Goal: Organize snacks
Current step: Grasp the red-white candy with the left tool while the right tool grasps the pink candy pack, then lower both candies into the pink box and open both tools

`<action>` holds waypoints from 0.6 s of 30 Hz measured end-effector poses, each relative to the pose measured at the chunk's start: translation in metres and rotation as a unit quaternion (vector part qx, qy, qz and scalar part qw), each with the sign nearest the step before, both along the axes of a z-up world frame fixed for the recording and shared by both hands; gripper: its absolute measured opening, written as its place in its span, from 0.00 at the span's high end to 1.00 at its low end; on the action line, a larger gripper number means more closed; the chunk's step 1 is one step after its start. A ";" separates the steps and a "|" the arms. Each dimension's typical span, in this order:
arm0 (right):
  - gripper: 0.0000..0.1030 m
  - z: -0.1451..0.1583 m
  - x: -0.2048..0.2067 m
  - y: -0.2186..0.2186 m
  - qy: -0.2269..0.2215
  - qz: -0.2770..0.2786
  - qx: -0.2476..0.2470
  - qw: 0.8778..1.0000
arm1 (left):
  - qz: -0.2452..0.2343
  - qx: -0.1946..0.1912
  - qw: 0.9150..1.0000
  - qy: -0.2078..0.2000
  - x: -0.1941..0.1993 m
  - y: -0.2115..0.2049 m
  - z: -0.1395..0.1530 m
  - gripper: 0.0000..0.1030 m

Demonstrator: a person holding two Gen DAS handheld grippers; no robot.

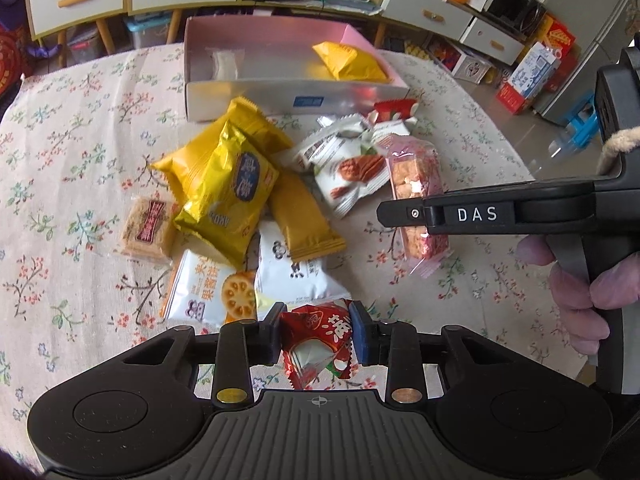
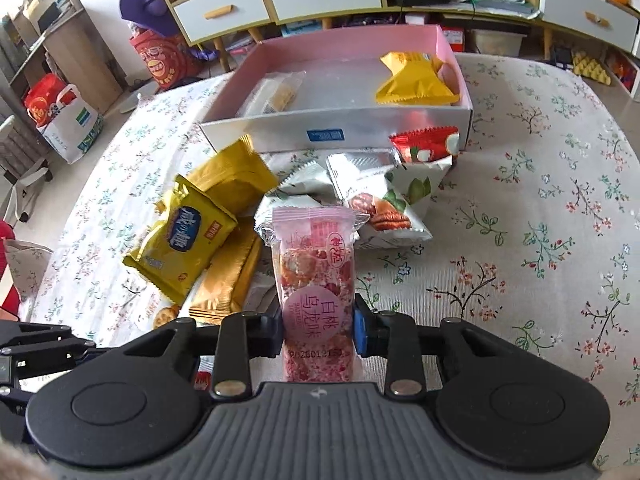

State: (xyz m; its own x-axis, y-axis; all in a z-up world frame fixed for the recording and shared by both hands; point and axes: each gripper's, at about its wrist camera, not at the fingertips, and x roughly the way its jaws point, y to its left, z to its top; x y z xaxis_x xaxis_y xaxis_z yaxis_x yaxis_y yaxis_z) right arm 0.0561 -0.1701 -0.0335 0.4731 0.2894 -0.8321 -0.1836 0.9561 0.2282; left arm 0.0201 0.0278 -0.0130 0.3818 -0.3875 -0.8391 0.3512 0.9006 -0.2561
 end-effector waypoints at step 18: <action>0.72 0.040 0.026 -0.027 -0.036 -0.056 0.074 0.995 | 0.075 -0.059 0.992 -0.077 0.036 0.002 0.051 0.70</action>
State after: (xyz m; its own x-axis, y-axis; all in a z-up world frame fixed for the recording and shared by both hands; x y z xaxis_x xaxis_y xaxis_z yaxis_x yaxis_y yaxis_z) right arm 0.0818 -0.1975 0.0063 0.5657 0.3489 -0.7471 -0.0989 0.9282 0.3587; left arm 0.0562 0.0295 0.0382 0.5625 -0.4091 -0.7185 0.2586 0.9124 -0.3171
